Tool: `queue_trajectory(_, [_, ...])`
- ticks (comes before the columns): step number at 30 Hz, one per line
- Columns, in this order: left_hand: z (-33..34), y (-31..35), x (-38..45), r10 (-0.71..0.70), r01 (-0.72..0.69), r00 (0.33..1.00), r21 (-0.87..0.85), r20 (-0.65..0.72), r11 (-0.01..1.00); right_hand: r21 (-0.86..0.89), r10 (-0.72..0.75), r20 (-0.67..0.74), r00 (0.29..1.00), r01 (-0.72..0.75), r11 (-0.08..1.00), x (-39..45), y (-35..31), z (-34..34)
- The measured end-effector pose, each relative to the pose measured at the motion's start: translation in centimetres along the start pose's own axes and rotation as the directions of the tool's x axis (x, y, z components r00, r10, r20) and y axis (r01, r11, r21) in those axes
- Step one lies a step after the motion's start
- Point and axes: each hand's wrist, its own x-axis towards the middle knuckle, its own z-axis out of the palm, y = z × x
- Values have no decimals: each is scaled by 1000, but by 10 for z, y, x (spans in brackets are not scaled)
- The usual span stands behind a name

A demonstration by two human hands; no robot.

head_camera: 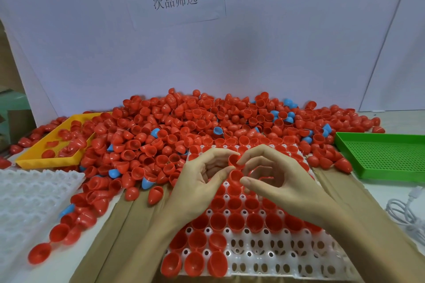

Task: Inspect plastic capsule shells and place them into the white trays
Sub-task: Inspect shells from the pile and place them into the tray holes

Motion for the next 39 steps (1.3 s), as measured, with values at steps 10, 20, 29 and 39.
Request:
queue_trajectory(10, [3, -1, 0, -41, 42, 996, 11, -82, 999, 61, 108, 33, 994, -109, 992, 5, -1, 2])
queue_trajectory(20, [-33, -17, 10, -97, 124, 935, 57, -342, 991, -10, 218, 118, 969, -218, 976, -9, -33, 0])
queue_trajectory(29, [-44, -31, 8, -85, 183, 895, 189, -437, 965, -681, 324, 223, 919, -91, 726, -42, -61, 39])
queue_trajectory(39, [-47, -36, 6, -25, 154, 908, 279, -418, 948, -793, 417, 264, 870, -49, 607, -36, -67, 50])
